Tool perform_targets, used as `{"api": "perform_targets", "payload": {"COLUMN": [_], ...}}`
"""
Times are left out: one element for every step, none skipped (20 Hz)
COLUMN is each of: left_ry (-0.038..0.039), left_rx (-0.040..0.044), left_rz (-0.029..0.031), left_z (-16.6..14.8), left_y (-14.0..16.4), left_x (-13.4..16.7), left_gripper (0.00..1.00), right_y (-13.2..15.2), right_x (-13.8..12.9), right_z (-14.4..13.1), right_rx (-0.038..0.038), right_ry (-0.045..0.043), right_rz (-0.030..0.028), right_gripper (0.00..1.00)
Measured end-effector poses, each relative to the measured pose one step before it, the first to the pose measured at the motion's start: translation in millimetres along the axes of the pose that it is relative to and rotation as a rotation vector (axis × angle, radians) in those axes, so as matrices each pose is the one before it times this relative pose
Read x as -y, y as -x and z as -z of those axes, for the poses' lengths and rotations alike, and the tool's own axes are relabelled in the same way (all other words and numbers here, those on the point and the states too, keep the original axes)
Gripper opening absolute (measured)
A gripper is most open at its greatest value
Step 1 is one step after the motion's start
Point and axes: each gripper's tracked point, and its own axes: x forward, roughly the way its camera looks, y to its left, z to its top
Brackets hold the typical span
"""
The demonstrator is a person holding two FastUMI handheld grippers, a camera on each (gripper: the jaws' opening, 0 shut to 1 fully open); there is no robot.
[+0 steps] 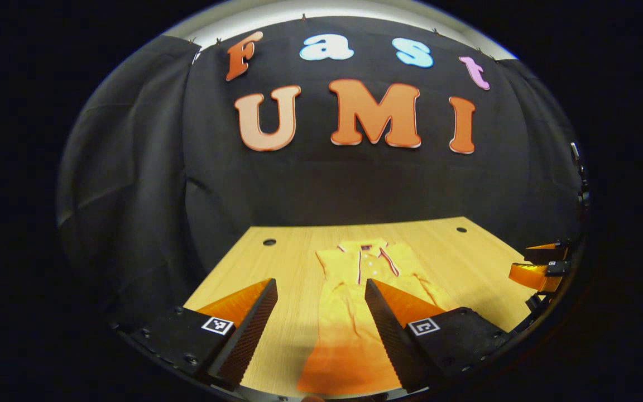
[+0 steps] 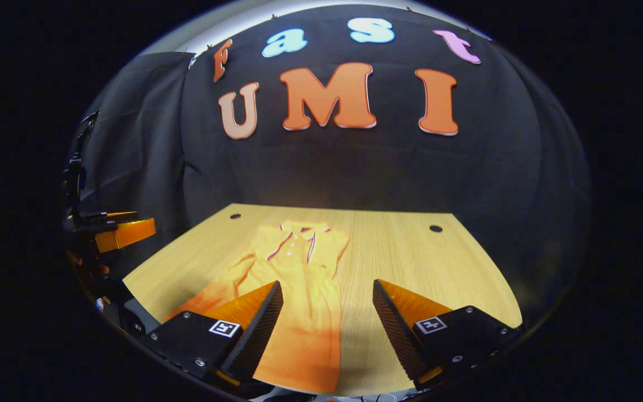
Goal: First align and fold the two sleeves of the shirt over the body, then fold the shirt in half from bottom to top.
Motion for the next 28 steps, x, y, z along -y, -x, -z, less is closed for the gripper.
{"api": "perform_targets", "payload": {"left_ry": [-0.00451, -0.00224, -0.00388, -0.00254, -0.00862, -0.00877, -0.01023, -0.00521, -0.00510, 0.00079, 0.00237, 0.00659, 0.01063, 0.01503, 0.02056, 0.01702, 0.01286, 0.00767, 0.00481, 0.00429, 0.00537, -0.00691, -0.03023, -0.02075, -0.01762, -0.02995, -0.02970, -0.01080], "left_rx": [-0.04867, -0.04329, -0.05347, -0.04636, -0.04848, -0.03592, -0.04453, -0.03664, -0.04429, -0.03253, -0.03257, -0.02588, -0.03236, -0.03106, -0.02135, -0.02959, -0.02852, -0.02708, -0.02216, -0.01736, -0.01479, -0.02092, -0.00066, -0.00043, -0.01343, -0.01089, -0.01510, -0.02071], "left_rz": [0.00341, 0.00117, 0.00967, 0.00970, 0.00883, 0.00524, 0.00530, 0.00893, 0.00506, 0.00662, 0.00469, 0.00095, 0.00556, 0.00723, 0.01157, 0.00519, -0.00447, -0.00626, -0.00364, 0.00616, 0.01002, -0.01492, -0.00441, 0.00837, 0.01023, 0.01648, 0.01513, 0.00910], "left_z": [20.80, 16.05, 17.06, 16.45, 16.80, 14.19, 16.03, 12.04, 13.83, 10.08, 8.50, 4.86, 10.22, 9.32, 1.72, 2.65, 9.62, 4.40, 5.05, 2.82, 6.22, 5.31, 1.56, -2.63, 1.42, -0.83, -2.16, 0.39], "left_y": [-2.45, -2.53, -3.47, -2.49, -5.31, -3.57, -3.85, -3.76, -5.94, -5.54, -7.30, -6.03, -3.32, -2.20, -4.57, -2.86, -6.50, -4.12, -3.71, -3.39, -0.72, 0.71, 0.83, 2.05, -0.04, -2.85, -0.19, -0.15], "left_x": [-0.29, -0.68, 1.99, 1.53, -0.03, -0.12, 1.04, 1.25, 2.53, 2.25, -0.06, -2.41, -2.06, -1.36, -0.15, -0.86, -3.74, -1.86, 0.27, 2.54, 1.88, -0.97, -2.38, 1.82, 2.79, 1.09, 2.22, 1.18], "left_gripper": [0.97, 0.97, 0.98, 0.98, 0.98, 0.98, 0.98, 0.98, 0.98, 0.98, 0.98, 0.98, 0.98, 0.98, 0.98, 0.98, 0.98, 0.98, 0.98, 0.99, 0.99, 0.99, 0.99, 0.96, 0.96, 0.92, 0.87, 0.67], "right_y": [-0.77, -3.57, -2.79, -3.03, 4.78, -2.05, -2.11, -3.74, -10.19, -4.93, -3.26, -4.16, -3.36, -3.23, -2.89, -2.10, -0.96, -2.75, -0.47, -1.21, 0.06, -1.03, -0.81, -0.68, 0.28, 0.74, -1.04, 1.19], "right_x": [-0.16, -0.17, -0.03, 0.10, -8.91, -1.04, 1.22, -0.10, 5.10, -0.08, 0.68, 0.73, 0.71, -0.58, -1.91, -0.22, 0.51, -1.33, -2.57, 1.64, 1.42, -0.62, -2.59, -4.83, -2.46, 0.38, 2.40, -1.04], "right_z": [18.31, 19.84, 21.31, 18.17, 16.08, 9.60, 11.06, 10.38, 1.98, 8.66, 9.18, 9.75, 7.73, 4.66, 6.00, 7.22, 7.38, 4.55, 6.50, -5.59, 4.96, -1.18, 1.89, 1.25, 1.48, -1.88, -0.57, -0.27], "right_rx": [-0.05427, -0.05959, -0.06879, -0.05304, -0.04269, -0.02988, -0.03232, -0.03041, -0.02636, -0.02861, -0.02789, -0.03255, -0.02599, -0.02524, -0.02550, -0.02494, -0.02103, -0.02086, -0.03506, 0.01365, -0.02374, -0.00341, -0.02000, -0.02402, -0.01331, -0.00485, -0.00111, -0.00928], "right_ry": [-0.01309, -0.01114, -0.00996, -0.01105, -0.00428, 0.00026, 0.00158, -0.00331, -0.00680, -0.00610, -0.00489, -0.00364, -0.00112, -0.00102, -0.00126, -0.00149, -0.00237, -0.00451, -0.00214, 0.01027, 0.01502, 0.01225, 0.01285, -0.00003, -0.01058, -0.02262, -0.02335, -0.03534], "right_rz": [-0.00430, -0.00282, -0.00235, -0.00169, -0.00444, 0.00073, -0.00268, -0.00409, -0.00632, 0.00090, 0.00120, 0.00759, 0.00492, 0.00273, 0.00018, 0.00132, 0.00035, -0.00172, -0.00608, 0.01417, 0.00926, 0.00441, 0.01098, -0.01218, -0.00188, 0.00385, 0.00913, -0.02027], "right_gripper": [0.98, 0.98, 0.98, 0.99, 0.99, 0.99, 0.99, 0.99, 0.99, 0.99, 0.99, 0.99, 0.98, 0.99, 0.99, 0.98, 0.98, 0.99, 0.99, 0.97, 0.97, 0.89, 0.86, 0.70, 0.70, 0.54, 0.42, 0.34]}}
